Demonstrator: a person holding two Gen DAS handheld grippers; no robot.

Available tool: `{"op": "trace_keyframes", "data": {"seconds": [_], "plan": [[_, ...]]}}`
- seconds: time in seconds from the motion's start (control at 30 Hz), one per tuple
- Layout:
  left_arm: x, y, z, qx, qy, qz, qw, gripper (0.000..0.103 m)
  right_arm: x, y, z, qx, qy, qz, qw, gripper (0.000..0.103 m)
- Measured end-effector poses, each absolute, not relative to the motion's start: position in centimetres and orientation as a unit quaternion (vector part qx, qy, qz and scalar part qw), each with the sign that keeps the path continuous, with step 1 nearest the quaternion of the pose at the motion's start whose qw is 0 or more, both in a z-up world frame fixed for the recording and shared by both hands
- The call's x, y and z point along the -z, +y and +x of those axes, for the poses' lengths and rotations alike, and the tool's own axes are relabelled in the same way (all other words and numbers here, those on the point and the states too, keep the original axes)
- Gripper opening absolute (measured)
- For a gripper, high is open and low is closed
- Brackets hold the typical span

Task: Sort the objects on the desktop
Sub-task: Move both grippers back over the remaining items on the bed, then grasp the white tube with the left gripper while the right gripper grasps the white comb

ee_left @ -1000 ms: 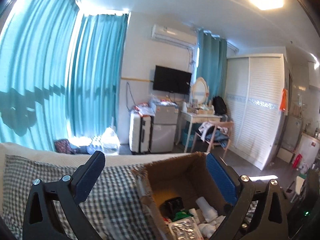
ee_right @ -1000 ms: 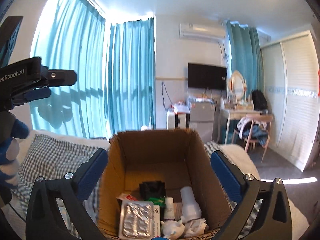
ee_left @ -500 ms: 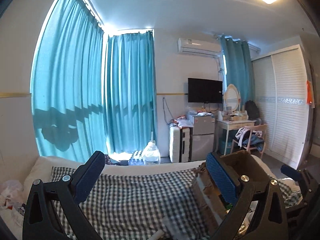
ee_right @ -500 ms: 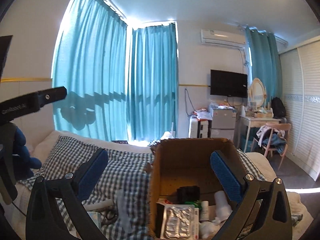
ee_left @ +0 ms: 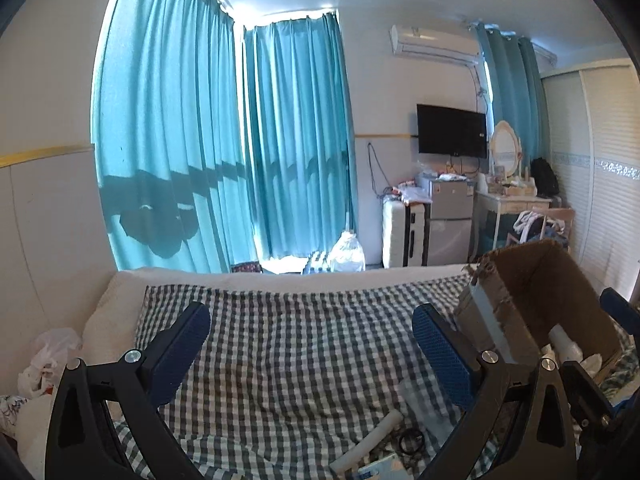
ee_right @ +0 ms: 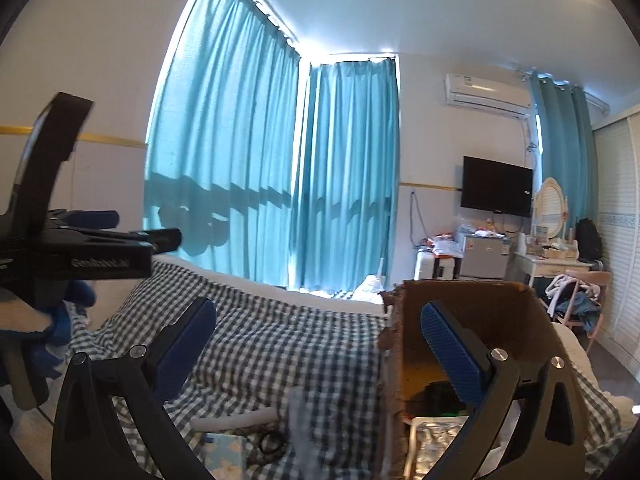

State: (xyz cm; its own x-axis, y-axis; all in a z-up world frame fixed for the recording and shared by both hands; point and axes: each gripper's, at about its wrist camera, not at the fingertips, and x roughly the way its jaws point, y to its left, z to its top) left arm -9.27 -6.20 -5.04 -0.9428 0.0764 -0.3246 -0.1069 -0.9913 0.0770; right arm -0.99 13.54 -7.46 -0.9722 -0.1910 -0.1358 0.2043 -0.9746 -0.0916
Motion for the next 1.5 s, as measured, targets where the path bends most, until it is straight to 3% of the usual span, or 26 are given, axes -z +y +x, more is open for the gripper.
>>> {"op": "trace_keyframes", "data": {"seconds": [0.3, 0.43, 0.63, 0.77, 0.9, 1.23, 1.33, 1.5], "plan": [[9.7, -8.9, -11.7, -0.971, 0.028, -0.235, 0.044, 0.103, 11.1, 10.4, -3.0, 0.977, 0.075, 0.112, 0.164, 0.102], [11.2, -9.8, -12.7, -0.967, 0.015, -0.252, 0.038, 0.103, 13.5, 9.3, -4.6, 0.97, 0.094, 0.153, 0.165, 0.09], [14.4, -9.0, -14.2, -0.954, 0.056, -0.291, 0.038, 0.103, 16.4, 8.6, -6.5, 0.957, 0.105, 0.203, 0.178, 0.085], [16.9, -8.2, -15.2, -0.942, 0.075, -0.325, 0.045, 0.103, 17.5, 8.9, -7.4, 0.953, 0.106, 0.223, 0.177, 0.074], [19.9, -7.3, -16.5, -0.921, 0.079, -0.374, 0.071, 0.096, 18.5, 9.6, -8.2, 0.95, 0.107, 0.241, 0.166, 0.073], [26.1, -4.5, -18.2, -0.874, 0.152, -0.45, 0.097, 0.096, 21.8, 11.8, -10.2, 0.938, 0.101, 0.304, 0.136, 0.073], [27.1, -3.9, -18.4, -0.864, 0.157, -0.465, 0.109, 0.096, 22.5, 12.5, -10.8, 0.932, 0.089, 0.328, 0.126, 0.061], [28.3, -3.4, -18.7, -0.843, 0.152, -0.496, 0.141, 0.096, 23.8, 13.3, -11.8, 0.921, 0.074, 0.366, 0.115, 0.057]]}}
